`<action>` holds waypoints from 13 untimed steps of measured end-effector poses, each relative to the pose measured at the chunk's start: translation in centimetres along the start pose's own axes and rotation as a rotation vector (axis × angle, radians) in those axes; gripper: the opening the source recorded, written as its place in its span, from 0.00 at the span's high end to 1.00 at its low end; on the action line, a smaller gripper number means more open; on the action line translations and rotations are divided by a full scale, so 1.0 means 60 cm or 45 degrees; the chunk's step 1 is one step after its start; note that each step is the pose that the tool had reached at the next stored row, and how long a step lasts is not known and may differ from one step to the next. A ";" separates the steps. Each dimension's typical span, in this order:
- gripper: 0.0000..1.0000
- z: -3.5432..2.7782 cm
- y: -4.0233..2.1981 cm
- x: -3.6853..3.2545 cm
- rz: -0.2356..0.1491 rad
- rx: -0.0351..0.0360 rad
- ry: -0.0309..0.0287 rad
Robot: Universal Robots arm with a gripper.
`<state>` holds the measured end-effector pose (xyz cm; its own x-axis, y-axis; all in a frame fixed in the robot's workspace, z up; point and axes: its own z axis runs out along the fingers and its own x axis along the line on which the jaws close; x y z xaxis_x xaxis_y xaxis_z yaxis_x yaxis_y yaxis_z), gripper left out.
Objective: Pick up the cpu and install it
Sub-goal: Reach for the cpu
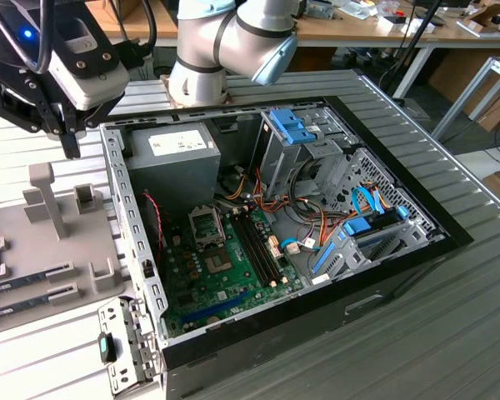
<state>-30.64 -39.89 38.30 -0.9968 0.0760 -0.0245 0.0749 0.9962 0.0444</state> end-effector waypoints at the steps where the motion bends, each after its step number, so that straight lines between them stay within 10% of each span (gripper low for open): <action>1: 0.89 0.000 0.000 0.000 0.000 0.0001 0.0000; 13: 0.89 0.005 0.000 0.000 0.000 0.0000 0.0000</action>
<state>-30.66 -39.89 37.99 -0.9968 0.0760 -0.0244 0.0749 0.9962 0.0444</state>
